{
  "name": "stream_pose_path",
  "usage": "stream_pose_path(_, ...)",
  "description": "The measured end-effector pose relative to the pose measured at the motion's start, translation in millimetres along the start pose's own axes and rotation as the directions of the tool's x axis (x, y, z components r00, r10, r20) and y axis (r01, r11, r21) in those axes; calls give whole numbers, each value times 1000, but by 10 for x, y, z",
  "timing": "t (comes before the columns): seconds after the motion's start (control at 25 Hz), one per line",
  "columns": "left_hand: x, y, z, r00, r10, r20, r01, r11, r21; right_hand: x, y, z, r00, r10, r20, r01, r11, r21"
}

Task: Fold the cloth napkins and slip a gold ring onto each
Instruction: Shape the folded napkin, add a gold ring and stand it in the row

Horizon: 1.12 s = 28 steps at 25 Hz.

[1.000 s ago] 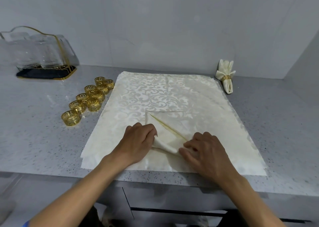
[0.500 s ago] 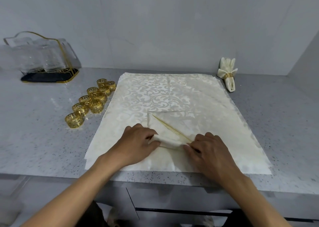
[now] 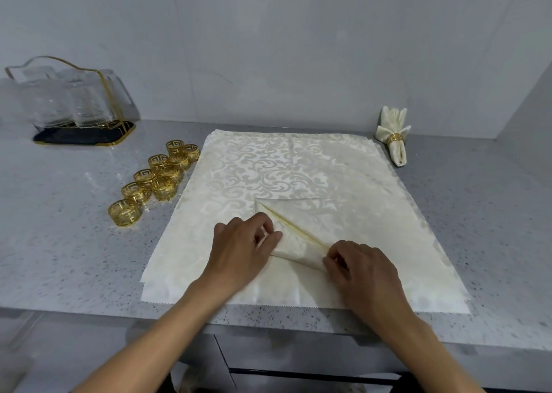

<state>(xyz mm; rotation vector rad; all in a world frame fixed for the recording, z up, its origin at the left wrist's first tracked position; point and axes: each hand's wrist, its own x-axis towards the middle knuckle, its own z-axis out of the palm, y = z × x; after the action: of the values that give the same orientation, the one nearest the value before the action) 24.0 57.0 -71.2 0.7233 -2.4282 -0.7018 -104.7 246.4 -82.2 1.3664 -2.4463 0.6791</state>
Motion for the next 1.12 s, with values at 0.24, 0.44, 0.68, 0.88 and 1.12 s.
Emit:
stream_pose_path(0.24, -52, -57, -25, 999, 49, -12, -47, 996, 78, -50, -32, 67, 994, 26, -104, -30, 999, -41)
stream_pose_path(0.44, -15, -27, 56, 1000, 23, 9, -25, 983, 183, -75, -48, -1, 997, -67, -29, 64, 993, -101)
stream_pose_path(0.68, 437, -4, -106, 968, 91, 235, -116, 988, 97, -165, -732, -85, 999, -30, -43, 24, 992, -127)
stream_pose_path(0.88, 434, 119, -154, 920, 103, 379, -191, 960, 203, -120, -961, 0, 999, -41, -29, 42, 997, 61)
stream_pose_path(1.12, -64, 454, 117, 964, 13, 264, -122, 908, 400, 330, 504, -363, 931, -309, 192, 340, 928, -151)
